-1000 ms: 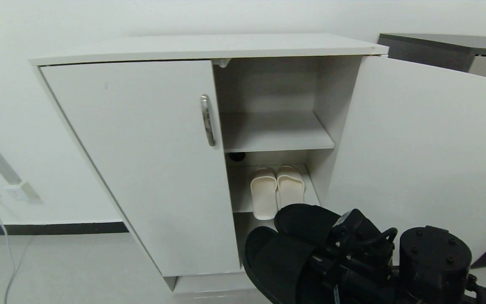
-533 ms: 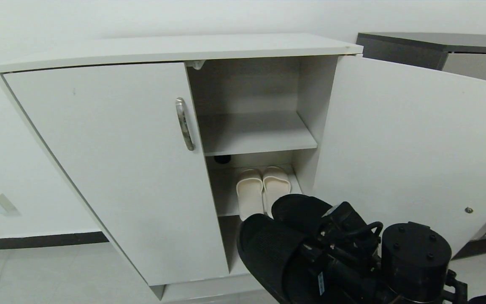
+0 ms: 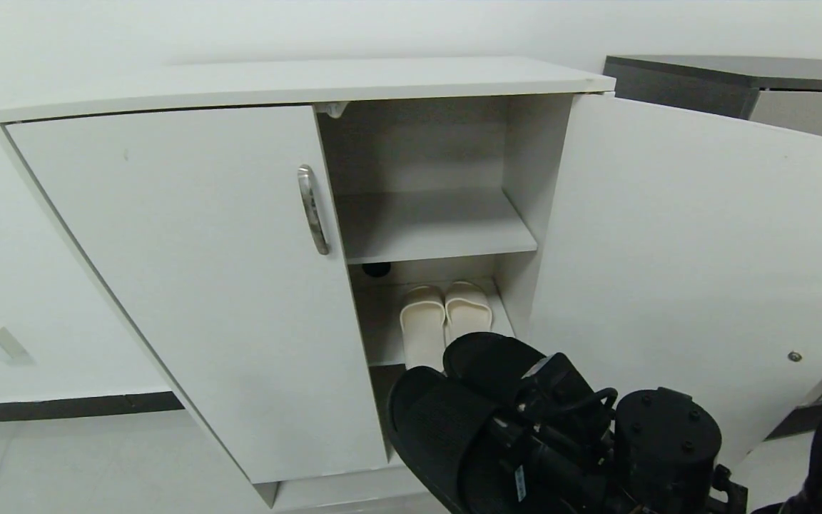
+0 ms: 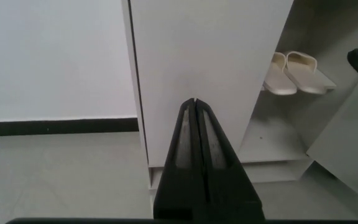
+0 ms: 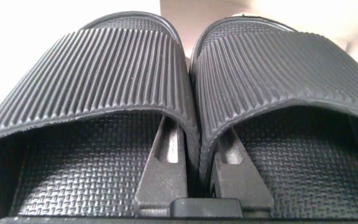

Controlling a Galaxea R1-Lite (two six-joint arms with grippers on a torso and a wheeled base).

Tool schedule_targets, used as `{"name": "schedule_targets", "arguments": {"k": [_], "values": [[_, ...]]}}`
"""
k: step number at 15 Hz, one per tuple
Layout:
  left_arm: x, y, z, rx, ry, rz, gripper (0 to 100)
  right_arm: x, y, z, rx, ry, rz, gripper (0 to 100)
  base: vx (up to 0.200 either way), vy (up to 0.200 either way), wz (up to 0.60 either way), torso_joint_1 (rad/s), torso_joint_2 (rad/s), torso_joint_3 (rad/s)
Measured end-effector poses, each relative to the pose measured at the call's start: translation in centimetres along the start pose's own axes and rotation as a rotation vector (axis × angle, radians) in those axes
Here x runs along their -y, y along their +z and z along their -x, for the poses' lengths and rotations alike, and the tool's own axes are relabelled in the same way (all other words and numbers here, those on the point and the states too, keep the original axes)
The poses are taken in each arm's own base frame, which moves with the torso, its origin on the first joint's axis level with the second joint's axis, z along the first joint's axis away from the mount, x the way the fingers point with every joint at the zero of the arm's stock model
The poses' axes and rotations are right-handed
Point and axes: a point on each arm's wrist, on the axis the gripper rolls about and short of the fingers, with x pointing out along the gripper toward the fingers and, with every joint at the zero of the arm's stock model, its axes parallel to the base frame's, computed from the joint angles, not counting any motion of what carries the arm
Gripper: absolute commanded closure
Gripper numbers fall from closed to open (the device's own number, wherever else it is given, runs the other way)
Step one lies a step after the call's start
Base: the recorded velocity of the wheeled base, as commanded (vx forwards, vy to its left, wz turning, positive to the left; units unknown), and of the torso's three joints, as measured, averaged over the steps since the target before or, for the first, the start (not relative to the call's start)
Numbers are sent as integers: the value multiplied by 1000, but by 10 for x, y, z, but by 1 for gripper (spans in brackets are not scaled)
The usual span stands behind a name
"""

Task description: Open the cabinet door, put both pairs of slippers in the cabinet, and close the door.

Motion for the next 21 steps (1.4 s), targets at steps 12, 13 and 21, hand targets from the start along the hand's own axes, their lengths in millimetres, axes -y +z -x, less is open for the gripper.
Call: {"name": "schedule_targets", "arguments": {"k": [12,13,21], "values": [[0,0,0,1,1,1,100,-17,37,-42,-38,-346,-50,100,0,0,0,0,0,0],[0,0,0,1,1,1,100,-22,45,-48,-97,-401,-54,100,0,0,0,0,0,0],[0,0,0,1,1,2,100,-37,141,-47,-127,-589,-193,100,0,0,0,0,0,0]]}}
